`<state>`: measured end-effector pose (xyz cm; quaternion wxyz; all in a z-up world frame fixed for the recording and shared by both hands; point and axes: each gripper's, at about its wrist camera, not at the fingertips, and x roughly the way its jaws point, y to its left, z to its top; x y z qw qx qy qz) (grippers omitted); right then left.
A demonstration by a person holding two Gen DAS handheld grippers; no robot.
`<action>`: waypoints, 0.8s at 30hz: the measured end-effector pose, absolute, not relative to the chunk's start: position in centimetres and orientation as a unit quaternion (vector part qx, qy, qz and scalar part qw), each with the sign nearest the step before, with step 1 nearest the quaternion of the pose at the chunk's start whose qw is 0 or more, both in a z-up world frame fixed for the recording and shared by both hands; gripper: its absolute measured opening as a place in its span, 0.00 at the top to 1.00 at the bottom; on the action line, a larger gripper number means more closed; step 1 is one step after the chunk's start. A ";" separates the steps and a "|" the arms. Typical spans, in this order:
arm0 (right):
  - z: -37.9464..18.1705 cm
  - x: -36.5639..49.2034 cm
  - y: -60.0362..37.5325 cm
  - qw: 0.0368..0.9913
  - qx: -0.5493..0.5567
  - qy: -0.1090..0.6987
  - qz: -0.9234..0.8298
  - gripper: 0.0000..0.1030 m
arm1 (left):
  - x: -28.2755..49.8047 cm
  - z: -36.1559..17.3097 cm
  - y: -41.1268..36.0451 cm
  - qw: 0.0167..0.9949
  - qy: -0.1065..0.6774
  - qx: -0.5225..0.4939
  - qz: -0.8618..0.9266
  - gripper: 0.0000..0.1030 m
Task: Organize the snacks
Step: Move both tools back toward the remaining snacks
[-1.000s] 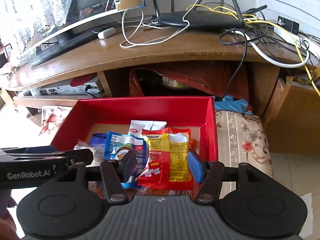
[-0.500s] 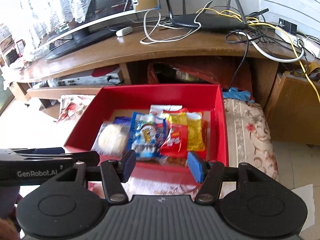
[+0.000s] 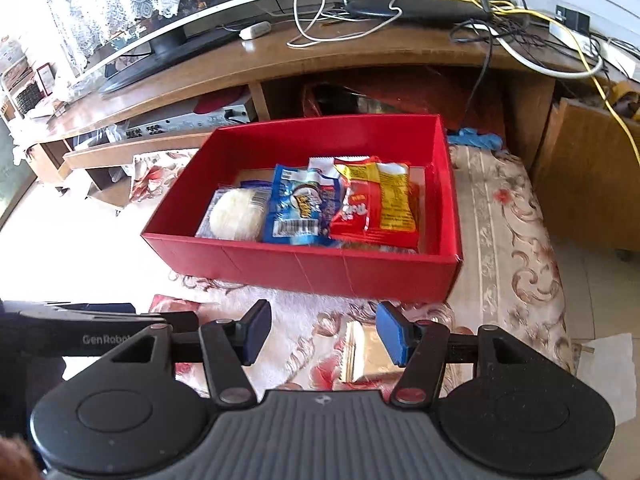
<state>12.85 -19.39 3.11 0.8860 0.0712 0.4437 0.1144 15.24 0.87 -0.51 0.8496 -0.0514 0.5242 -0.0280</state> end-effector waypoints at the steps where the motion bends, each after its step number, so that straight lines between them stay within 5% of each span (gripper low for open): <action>1: 3.0 12.8 -19.6 0.885 0.073 0.445 0.113 0.46 | 15.3 -0.6 1.0 0.848 0.526 -0.053 -0.026 0.16; 12: 2.7 12.3 -21.7 0.881 0.089 0.455 0.099 0.46 | 16.7 -3.9 0.7 0.829 0.557 -0.047 -0.010 0.17; 17: 1.9 10.5 -24.5 0.875 0.109 0.467 0.061 0.44 | 16.2 -3.6 0.7 0.832 0.554 -0.031 -0.003 0.37; 24: -0.3 8.9 -26.6 0.858 0.124 0.498 0.024 0.43 | 14.9 -3.1 0.5 0.830 0.556 -0.029 -0.027 0.40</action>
